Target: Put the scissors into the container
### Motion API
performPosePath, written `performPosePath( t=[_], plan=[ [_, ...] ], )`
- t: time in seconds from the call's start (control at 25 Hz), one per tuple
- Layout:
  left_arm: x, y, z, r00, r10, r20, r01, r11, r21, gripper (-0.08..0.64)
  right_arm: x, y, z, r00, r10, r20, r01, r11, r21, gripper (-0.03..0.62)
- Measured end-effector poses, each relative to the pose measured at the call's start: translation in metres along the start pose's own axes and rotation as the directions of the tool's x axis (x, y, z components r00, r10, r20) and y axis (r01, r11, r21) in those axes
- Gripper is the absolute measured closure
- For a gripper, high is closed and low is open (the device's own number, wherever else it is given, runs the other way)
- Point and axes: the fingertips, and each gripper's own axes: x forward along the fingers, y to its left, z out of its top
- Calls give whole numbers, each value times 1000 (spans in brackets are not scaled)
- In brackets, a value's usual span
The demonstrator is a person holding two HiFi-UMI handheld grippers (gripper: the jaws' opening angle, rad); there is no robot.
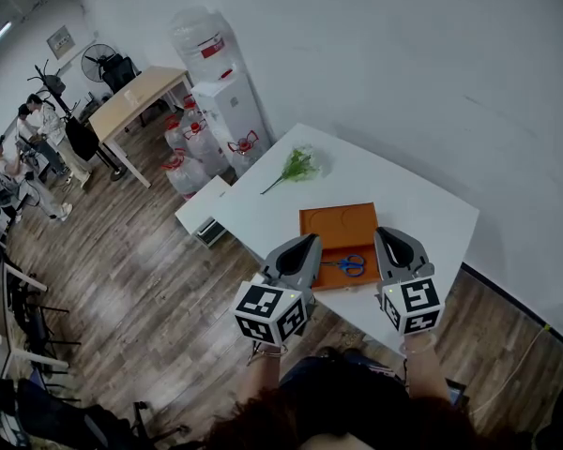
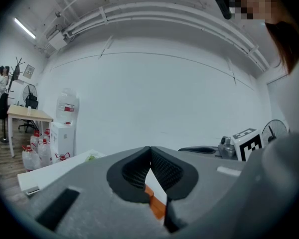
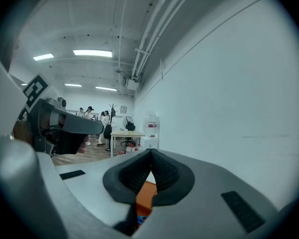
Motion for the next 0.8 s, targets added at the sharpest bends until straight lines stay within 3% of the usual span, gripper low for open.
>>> performPosePath(
  t=[0.8],
  plan=[
    [13,6,-6,1000,-20,-15,19,1000,-22,545,5,-4,4,1000,-10,0,10,1000,-2,595]
  ],
)
